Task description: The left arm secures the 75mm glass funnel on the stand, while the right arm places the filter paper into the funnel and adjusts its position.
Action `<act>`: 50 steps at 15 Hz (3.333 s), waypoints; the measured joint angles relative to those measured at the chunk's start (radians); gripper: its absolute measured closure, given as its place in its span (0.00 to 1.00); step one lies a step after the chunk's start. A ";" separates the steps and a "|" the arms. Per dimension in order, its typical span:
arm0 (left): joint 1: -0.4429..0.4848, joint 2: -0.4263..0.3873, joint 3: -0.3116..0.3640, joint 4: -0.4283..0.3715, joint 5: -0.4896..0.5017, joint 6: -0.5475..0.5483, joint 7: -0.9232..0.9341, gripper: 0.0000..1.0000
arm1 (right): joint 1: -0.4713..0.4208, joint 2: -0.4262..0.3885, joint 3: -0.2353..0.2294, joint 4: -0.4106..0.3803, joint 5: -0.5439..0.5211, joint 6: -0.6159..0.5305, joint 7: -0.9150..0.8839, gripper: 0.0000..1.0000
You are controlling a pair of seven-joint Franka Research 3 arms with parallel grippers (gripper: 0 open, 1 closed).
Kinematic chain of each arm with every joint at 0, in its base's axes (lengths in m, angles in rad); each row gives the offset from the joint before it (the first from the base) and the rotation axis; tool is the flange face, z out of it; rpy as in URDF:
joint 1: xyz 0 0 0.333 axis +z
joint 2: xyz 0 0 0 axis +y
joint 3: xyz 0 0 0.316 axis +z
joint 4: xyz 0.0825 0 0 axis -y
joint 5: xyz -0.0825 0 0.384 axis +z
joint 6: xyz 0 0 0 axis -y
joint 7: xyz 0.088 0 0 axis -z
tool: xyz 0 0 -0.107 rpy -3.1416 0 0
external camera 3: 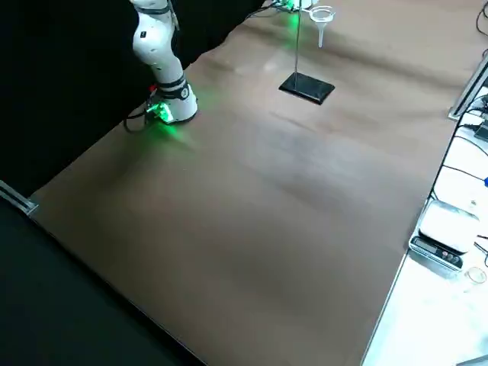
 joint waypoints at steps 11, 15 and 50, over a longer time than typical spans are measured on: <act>0.224 -0.016 -0.071 0.052 -0.005 -0.224 -0.479 0.00 | 0.017 0.122 -0.015 -0.003 0.056 0.072 0.019 0.99; 0.233 -0.021 -0.067 0.052 -0.005 -0.254 -0.691 0.00 | 0.017 0.125 -0.015 -0.001 0.058 0.072 0.019 0.68; 0.441 -0.178 0.064 0.105 0.397 -0.817 -1.746 0.00 | -0.412 -0.134 -0.019 -0.084 -0.291 0.098 -0.431 0.36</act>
